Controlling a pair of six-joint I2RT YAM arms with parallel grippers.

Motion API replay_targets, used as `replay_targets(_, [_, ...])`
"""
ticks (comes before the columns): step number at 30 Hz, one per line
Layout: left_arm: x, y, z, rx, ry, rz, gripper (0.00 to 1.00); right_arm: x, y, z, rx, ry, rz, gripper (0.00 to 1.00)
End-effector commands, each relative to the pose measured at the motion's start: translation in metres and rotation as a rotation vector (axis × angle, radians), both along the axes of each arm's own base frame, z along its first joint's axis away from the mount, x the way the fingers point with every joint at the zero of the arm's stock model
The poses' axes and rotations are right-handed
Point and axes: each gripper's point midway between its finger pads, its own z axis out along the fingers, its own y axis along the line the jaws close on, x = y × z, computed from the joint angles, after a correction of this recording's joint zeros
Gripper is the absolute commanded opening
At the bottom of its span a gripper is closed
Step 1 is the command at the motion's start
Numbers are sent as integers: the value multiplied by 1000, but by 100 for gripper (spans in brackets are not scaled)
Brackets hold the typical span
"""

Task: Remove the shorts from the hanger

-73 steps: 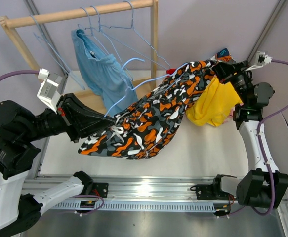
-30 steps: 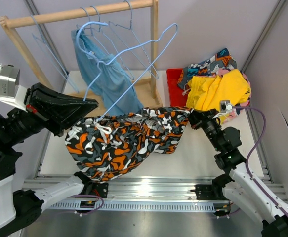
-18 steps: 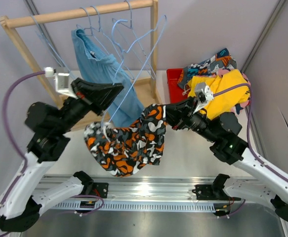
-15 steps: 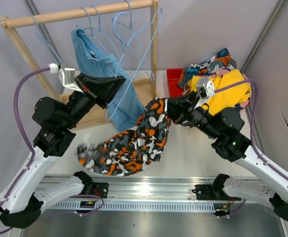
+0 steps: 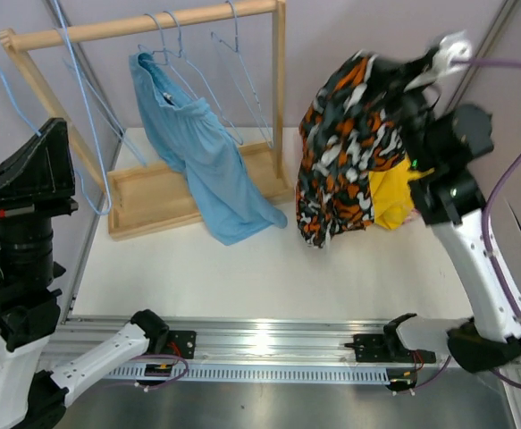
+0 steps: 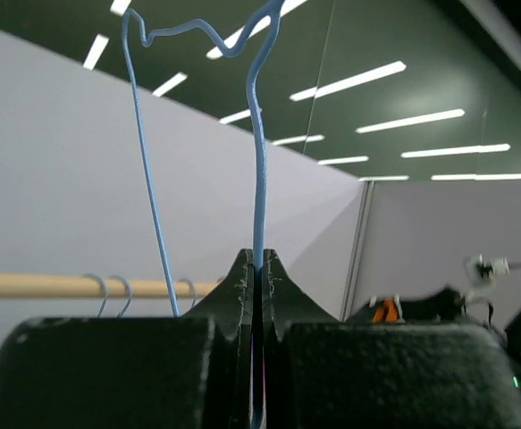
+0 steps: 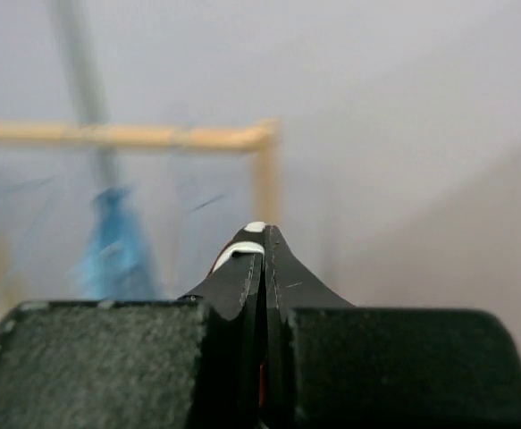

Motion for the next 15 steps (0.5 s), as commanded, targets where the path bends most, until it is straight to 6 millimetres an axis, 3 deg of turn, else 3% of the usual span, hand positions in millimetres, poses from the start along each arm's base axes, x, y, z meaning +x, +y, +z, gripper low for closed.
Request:
replay_targets(1, [35,-11,-53,124,203,69,0,18,-92,95,217,-181,-238,0])
replay_targets(2, [31,-4,-57,116,216,79,0,63,-121,84,218,-140,-326,0])
replay_targets(3, [32,-3,-63,127,238,87,0,74,-134,91,232,-150,-340,0])
replay_targets(4, [36,-5,-73,150,274,91,0,62,-150,123,272,-227,-359,0])
replay_targets(5, [37,-5,-76,158,288,90,0,110,-159,100,284,-155,-383,0])
replay_targets(6, [41,-9,-81,174,310,88,0,123,-181,100,286,-161,-425,0])
replay_targets(7, [43,-10,-85,189,339,87,0,119,-194,114,301,-204,-446,0])
replay_targets(8, [48,-8,-89,188,372,105,0,153,-201,92,302,-153,-456,0])
replay_targets(10, [61,-13,-94,209,429,123,0,173,-217,75,298,-121,-482,0])
replay_targets(11, [65,-11,-94,207,444,141,0,196,-219,46,287,-57,-484,0])
replay_targets(13, [85,-24,-105,241,505,148,0,207,-219,16,281,1,-481,0])
replay_targets(14, [87,-24,-99,234,511,150,0,230,-219,-36,267,86,-481,8])
replay_targets(15, [104,-35,-109,253,560,157,0,227,-215,-47,278,108,-472,23])
